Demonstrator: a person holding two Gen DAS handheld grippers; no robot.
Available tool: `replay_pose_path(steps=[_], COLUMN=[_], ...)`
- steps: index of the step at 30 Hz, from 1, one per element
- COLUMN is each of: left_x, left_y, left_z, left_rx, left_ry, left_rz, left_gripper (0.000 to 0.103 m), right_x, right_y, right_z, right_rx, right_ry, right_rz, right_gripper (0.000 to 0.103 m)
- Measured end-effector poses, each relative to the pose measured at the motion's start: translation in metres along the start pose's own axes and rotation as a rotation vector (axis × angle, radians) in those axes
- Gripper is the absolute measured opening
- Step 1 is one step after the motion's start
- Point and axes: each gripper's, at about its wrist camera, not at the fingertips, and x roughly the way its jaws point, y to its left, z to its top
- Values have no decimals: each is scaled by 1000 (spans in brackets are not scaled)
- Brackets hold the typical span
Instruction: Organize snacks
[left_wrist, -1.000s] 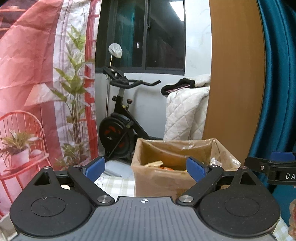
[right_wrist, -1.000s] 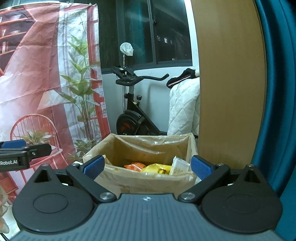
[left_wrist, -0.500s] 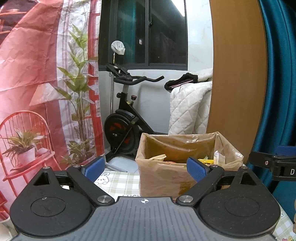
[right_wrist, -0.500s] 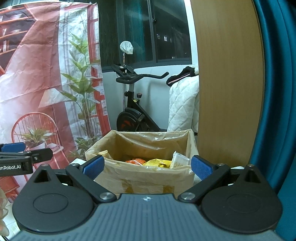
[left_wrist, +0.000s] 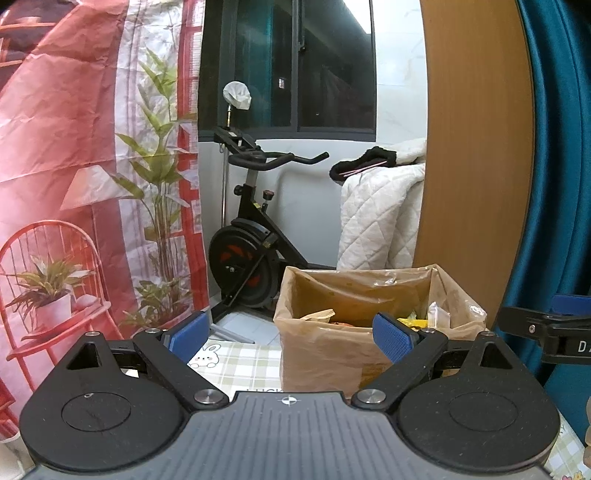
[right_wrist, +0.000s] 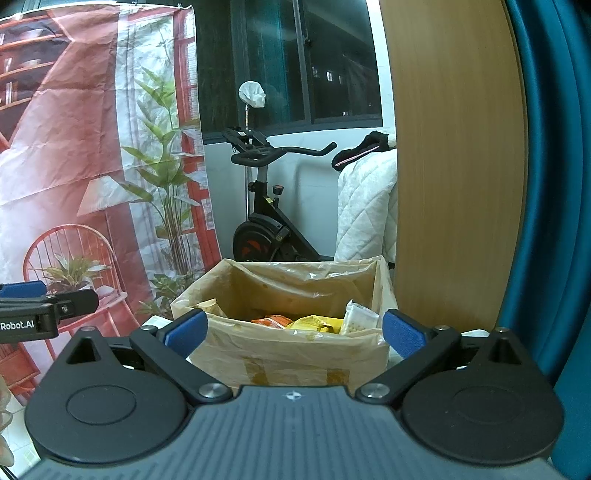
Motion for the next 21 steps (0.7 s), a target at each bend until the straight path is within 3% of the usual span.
replay_pose_path(steps=[21], left_x=[2], left_y=[3], left_z=[-1], left_rx=[-8], left_ry=[11], left_rz=[-1], left_gripper=[97], right_x=[5], right_y=[-1], right_z=[0], right_rx=[-7], right_ry=[19], right_rz=[0], right_gripper=[103])
